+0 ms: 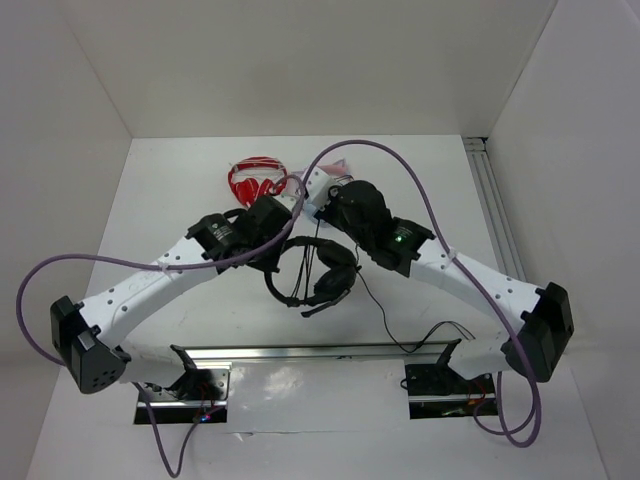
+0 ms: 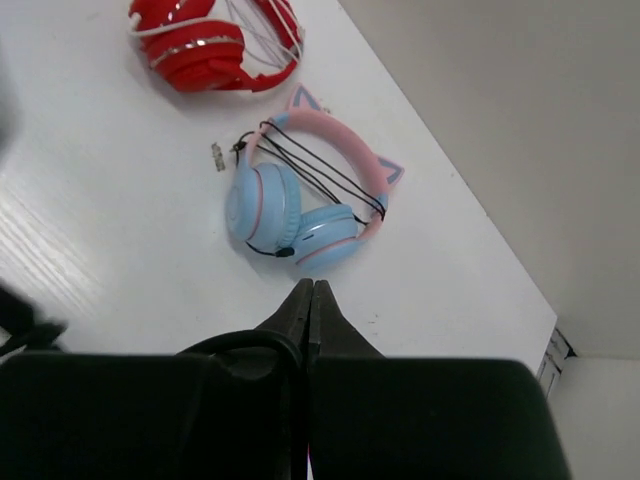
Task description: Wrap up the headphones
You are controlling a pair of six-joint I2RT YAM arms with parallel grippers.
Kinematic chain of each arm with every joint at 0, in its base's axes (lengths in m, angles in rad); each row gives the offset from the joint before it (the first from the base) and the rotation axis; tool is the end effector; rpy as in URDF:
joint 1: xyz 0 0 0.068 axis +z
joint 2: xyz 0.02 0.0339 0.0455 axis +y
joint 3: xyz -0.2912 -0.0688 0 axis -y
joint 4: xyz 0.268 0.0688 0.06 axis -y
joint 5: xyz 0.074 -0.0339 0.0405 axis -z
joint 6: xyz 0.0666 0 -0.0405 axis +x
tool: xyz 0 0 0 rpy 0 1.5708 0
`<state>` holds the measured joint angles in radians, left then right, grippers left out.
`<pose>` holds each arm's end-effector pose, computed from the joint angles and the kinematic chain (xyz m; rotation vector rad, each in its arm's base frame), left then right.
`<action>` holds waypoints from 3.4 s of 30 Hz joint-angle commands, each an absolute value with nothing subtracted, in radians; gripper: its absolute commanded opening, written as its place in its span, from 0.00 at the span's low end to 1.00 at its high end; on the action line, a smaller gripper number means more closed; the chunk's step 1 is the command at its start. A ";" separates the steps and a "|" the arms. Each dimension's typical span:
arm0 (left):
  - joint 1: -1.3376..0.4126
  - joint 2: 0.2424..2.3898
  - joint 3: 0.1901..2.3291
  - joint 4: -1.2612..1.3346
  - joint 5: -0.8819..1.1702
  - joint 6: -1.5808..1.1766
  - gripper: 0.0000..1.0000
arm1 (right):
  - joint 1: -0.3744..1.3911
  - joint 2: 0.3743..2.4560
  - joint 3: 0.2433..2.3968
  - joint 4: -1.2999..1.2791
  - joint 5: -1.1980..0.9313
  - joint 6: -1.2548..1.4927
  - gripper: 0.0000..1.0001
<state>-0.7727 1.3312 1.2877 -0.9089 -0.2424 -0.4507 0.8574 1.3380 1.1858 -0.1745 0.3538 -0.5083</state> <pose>0.2271 -0.1991 0.3317 0.3039 2.4767 -0.2088 0.2505 0.2541 0.3717 -0.9900 1.5955 -0.0960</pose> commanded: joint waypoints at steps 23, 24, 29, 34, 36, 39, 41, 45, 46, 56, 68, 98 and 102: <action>-0.925 1.189 1.828 -1.196 -0.372 -0.575 0.00 | 0.709 1.655 0.825 0.838 -0.637 0.240 0.52; -0.925 1.189 1.850 -1.212 -0.394 -0.606 0.00 | 0.709 1.684 0.809 0.883 -0.637 0.264 0.52; -0.893 1.212 2.008 -1.324 -0.587 -0.696 0.00 | 0.709 1.828 0.720 1.058 -0.672 0.356 0.52; -0.717 1.230 2.039 -1.269 -0.649 -0.687 0.00 | 0.718 1.850 0.586 1.196 -0.653 0.382 0.47; -0.637 1.255 2.039 -1.215 -0.550 -0.644 0.00 | 0.727 1.841 0.537 1.197 -0.653 0.382 0.29; -0.490 1.311 2.029 -1.151 -0.456 -0.606 0.00 | 0.750 1.800 0.470 1.206 -0.632 0.382 0.21; -0.395 1.341 2.029 -1.111 -0.416 -0.591 0.00 | 0.762 1.769 0.437 1.194 -0.600 0.362 0.01; -0.277 1.410 2.014 -1.082 -0.360 -0.581 0.00 | 0.836 1.603 0.368 1.086 -0.462 0.331 0.00; -0.258 1.419 1.999 -1.065 -0.373 -0.581 0.00 | 0.862 1.498 0.368 0.978 -0.371 0.304 0.00; -0.166 1.493 1.758 -0.994 -0.448 -0.640 0.00 | 1.244 0.981 0.541 0.335 0.041 0.114 0.00; -0.331 1.496 1.422 -0.917 -0.495 -0.597 0.00 | 1.272 1.003 0.965 -0.060 0.311 -0.181 0.00; -0.913 1.167 1.589 -1.127 -0.154 -0.431 0.00 | 0.532 1.291 1.006 0.165 -0.499 -0.094 0.00; -0.913 1.167 1.680 -1.118 -0.144 -0.425 0.00 | 0.552 1.345 0.905 0.386 -0.685 0.058 0.00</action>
<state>-0.9054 1.1893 1.6119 -1.1259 -0.2001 -0.4366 0.5461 1.3060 0.9649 0.1406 -0.4915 -0.0868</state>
